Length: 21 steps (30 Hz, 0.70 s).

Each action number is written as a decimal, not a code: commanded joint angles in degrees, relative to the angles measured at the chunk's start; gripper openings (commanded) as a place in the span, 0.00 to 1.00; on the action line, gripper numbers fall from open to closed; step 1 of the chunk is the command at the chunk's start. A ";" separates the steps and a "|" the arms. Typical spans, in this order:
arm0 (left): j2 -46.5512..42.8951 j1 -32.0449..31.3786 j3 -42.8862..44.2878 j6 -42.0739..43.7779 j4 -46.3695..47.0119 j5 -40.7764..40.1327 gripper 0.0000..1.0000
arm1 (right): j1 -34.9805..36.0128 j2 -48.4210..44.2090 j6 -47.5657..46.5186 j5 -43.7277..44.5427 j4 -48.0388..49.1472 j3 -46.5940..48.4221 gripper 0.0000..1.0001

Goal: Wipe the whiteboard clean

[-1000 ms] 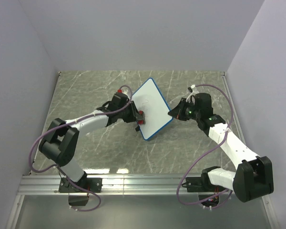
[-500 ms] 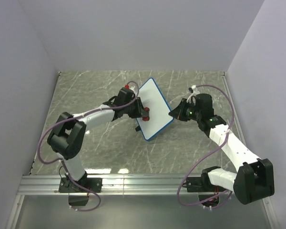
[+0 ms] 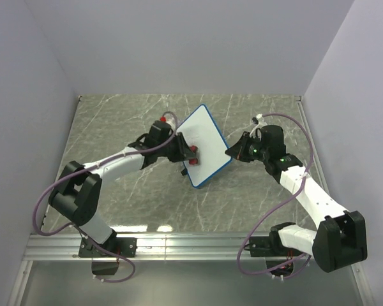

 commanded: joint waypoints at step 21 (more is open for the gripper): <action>7.49 1.51 17.61 7.13 -10.10 -1.92 0.00 | 0.68 -0.63 0.05 0.74 0.10 -1.66 0.00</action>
